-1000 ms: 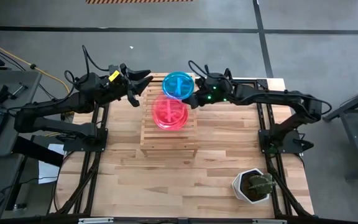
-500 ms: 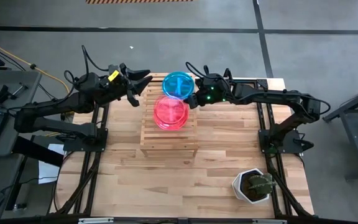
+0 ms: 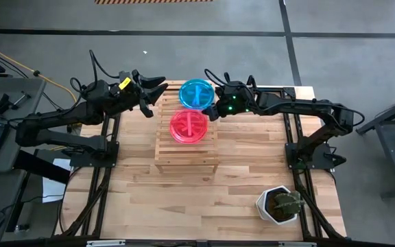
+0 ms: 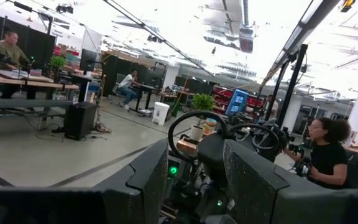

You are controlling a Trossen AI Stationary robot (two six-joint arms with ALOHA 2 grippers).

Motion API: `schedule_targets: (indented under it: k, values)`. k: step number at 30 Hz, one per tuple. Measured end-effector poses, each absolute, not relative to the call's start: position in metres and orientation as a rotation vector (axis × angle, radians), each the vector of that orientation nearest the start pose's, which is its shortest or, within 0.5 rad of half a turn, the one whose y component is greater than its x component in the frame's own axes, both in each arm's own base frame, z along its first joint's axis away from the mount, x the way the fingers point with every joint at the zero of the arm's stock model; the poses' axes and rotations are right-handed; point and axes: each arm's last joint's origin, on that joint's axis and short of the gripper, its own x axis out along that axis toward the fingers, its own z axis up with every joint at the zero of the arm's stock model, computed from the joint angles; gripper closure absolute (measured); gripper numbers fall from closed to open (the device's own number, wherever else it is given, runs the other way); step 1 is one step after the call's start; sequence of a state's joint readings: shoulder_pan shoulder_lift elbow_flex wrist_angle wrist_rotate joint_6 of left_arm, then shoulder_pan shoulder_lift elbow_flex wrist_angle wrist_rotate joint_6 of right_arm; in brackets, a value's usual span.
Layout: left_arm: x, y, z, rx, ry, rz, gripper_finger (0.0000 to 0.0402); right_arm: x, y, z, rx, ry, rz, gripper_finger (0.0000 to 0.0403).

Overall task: Place and stack plates onto a shelf
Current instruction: Stack the pink plate on top of the pink plate on the shelf, then return to Home Position

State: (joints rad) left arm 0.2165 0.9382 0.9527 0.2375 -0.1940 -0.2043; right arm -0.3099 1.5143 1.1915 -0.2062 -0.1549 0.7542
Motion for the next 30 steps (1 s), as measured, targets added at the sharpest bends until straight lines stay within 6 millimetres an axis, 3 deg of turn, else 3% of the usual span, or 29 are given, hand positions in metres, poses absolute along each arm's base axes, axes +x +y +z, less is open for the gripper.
schedule_targets:
  k: [6,10,18,24,30]
  values:
    - [0.194,0.048,0.404,-0.201,-0.298,0.38,0.0257,0.314,-0.104,0.311,0.784,0.409,-0.301,0.0233]
    - [0.195,0.048,0.404,-0.202,-0.297,0.38,0.0257,0.296,-0.107,0.33,0.695,0.362,-0.297,0.02]
    - [0.199,0.037,0.398,-0.217,-0.267,0.217,0.0273,0.257,-0.095,0.359,0.492,0.372,-0.256,0.0195]
    - [0.206,0.002,0.366,-0.276,-0.175,0.103,0.0383,0.238,-0.083,0.372,0.445,0.362,-0.227,0.0195]
    - [0.196,-0.021,0.333,-0.245,-0.134,0.142,0.0399,0.225,-0.077,0.38,0.437,0.351,-0.219,0.0195]
